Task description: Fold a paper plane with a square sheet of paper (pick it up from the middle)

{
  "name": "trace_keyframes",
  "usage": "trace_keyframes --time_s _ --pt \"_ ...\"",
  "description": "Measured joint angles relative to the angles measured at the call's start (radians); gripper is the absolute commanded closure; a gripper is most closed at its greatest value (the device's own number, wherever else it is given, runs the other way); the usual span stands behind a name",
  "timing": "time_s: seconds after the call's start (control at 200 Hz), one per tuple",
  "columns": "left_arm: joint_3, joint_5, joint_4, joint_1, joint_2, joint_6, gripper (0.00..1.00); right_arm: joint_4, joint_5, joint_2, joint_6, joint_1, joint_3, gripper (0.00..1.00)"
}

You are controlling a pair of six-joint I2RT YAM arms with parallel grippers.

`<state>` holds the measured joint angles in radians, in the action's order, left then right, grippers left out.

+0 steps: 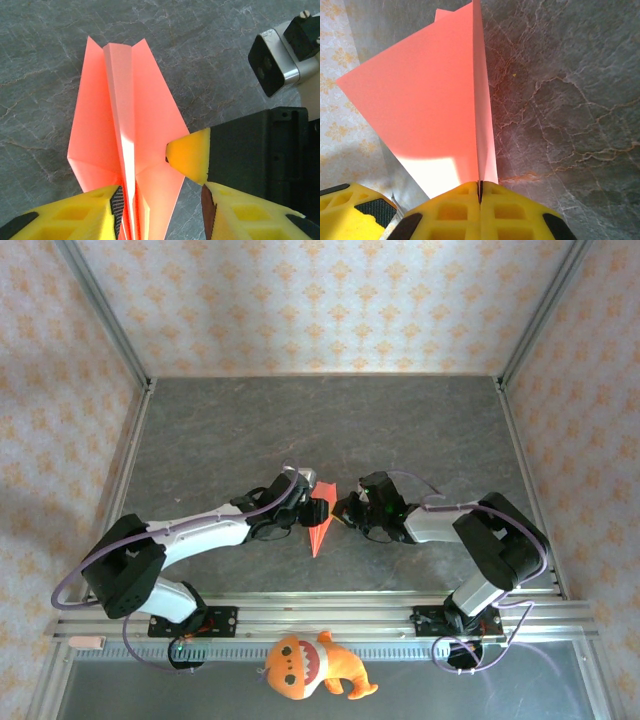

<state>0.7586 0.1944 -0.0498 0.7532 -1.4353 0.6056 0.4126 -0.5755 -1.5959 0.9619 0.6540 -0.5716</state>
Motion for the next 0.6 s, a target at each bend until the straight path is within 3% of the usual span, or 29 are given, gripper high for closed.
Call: trace_keyframes --time_s 0.601 --pt "0.000 0.022 -0.014 0.013 -0.088 0.000 0.51 0.000 0.000 0.000 0.000 0.000 0.000 0.96"
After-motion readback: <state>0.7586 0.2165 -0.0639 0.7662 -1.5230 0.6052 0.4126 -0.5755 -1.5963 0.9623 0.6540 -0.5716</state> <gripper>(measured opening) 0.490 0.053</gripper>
